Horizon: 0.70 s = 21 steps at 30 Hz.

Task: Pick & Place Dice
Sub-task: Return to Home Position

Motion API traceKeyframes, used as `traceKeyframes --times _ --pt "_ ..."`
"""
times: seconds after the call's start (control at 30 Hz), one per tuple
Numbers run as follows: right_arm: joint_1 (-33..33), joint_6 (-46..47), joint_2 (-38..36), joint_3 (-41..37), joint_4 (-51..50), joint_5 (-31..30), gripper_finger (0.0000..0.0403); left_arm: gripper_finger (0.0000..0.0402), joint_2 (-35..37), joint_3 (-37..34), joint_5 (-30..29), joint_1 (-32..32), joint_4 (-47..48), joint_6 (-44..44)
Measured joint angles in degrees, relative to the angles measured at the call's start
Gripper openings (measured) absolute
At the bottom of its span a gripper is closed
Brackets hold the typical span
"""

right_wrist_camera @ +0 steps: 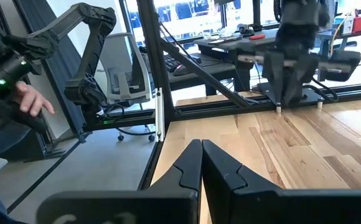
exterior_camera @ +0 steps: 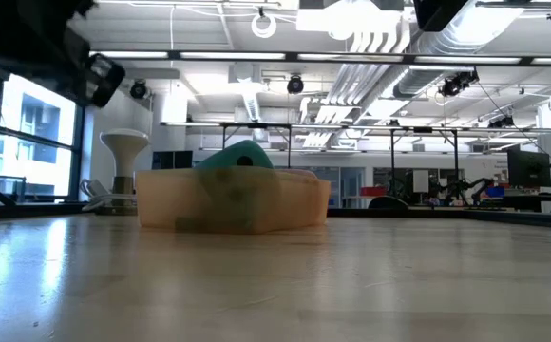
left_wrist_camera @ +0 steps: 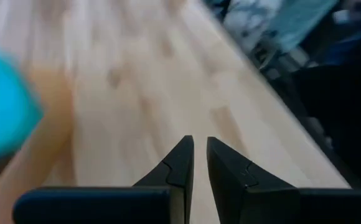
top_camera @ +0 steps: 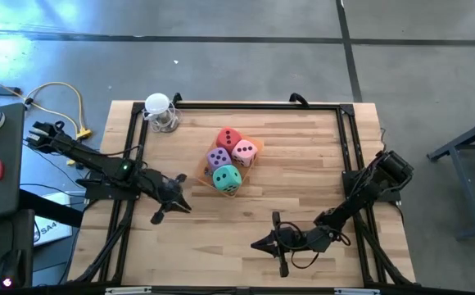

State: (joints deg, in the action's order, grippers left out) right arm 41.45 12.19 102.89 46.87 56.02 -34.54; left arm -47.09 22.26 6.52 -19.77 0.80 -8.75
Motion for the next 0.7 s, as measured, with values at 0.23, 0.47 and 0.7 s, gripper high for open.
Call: traceKeyframes --times 0.23,0.47,0.7 --pt "0.0 -0.01 0.0 0.0 -0.07 0.0 0.0002 0.004 0.02 0.0 5.51 -0.02 -8.74 7.19" --pt "0.0 0.0 0.0 0.0 -0.23 0.0 0.0002 0.004 0.0 0.0 1.92 0.04 -10.25 0.32" --pt "0.0 0.0 0.0 0.0 -0.23 0.02 0.0002 0.004 0.0 0.0 -2.9 0.07 -10.48 -1.48"
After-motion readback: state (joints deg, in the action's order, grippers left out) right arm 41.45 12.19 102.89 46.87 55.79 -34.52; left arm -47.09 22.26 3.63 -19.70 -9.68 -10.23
